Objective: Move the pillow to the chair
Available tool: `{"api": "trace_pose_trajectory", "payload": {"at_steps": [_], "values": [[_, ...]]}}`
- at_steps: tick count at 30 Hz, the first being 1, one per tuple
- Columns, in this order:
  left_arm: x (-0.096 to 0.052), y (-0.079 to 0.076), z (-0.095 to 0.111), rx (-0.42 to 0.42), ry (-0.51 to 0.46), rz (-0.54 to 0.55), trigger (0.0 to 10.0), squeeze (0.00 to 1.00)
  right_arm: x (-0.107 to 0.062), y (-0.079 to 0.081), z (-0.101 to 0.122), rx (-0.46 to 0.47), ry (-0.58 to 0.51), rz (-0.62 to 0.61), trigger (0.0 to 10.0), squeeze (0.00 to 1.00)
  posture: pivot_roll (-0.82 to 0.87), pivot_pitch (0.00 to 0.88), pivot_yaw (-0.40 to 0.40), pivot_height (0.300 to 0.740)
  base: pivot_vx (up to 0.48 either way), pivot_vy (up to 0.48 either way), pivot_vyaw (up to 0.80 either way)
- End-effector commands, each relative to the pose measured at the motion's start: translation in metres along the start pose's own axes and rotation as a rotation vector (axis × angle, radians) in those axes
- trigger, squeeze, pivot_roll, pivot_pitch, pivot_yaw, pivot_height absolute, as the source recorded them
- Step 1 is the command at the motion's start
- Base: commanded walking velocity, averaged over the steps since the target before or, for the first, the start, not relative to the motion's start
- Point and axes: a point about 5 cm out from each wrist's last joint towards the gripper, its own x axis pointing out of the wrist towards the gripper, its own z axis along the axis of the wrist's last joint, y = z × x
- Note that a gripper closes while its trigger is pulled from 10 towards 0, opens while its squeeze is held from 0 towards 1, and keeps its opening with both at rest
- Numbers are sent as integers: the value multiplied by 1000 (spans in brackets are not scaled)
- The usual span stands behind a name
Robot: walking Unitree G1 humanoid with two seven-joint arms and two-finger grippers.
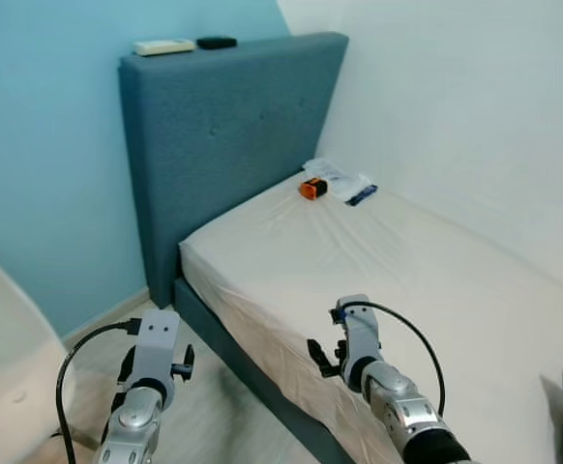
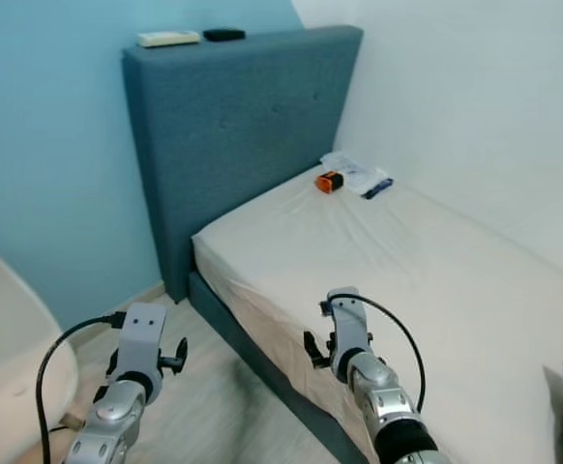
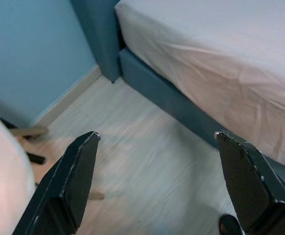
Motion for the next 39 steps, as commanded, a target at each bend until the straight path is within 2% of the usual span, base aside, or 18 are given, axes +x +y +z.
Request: {"api": "trace_pose_trajectory", "payload": {"at_steps": [1,10,16,22,28,31,39], "values": [[-3,-2,-3,3,14,-18,10000,0,0,-3,-3,10,19,-9,10000,0,68,72,-127,729,0,0,-800],[-12,0,-5,13,13,-53,10000,0,0,-1,-6,52,37,22,10000,0,77,101,-118,729,0,0,-800],[-14,2,-8,43,35,-28,10000,0,0,-3,-8,52,54,26,10000,0,83,109,-131,729,0,0,-800],[-15,2,-7,40,40,-32,10000,0,1,7,-7,67,50,66,10000,0,73,106,-115,729,0,0,-800],[-15,3,-7,16,36,-24,10000,0,-1,3,-13,80,63,18,10000,0,72,93,-109,729,0,0,-800],[-15,5,-8,17,28,6,10000,0,-1,0,-15,81,64,5,10000,0,74,79,-110,729,0,0,-800],[-15,6,-12,33,43,2,10000,0,-2,-3,-17,79,70,-1,10000,0,79,65,-109,729,0,0,-800]]}}
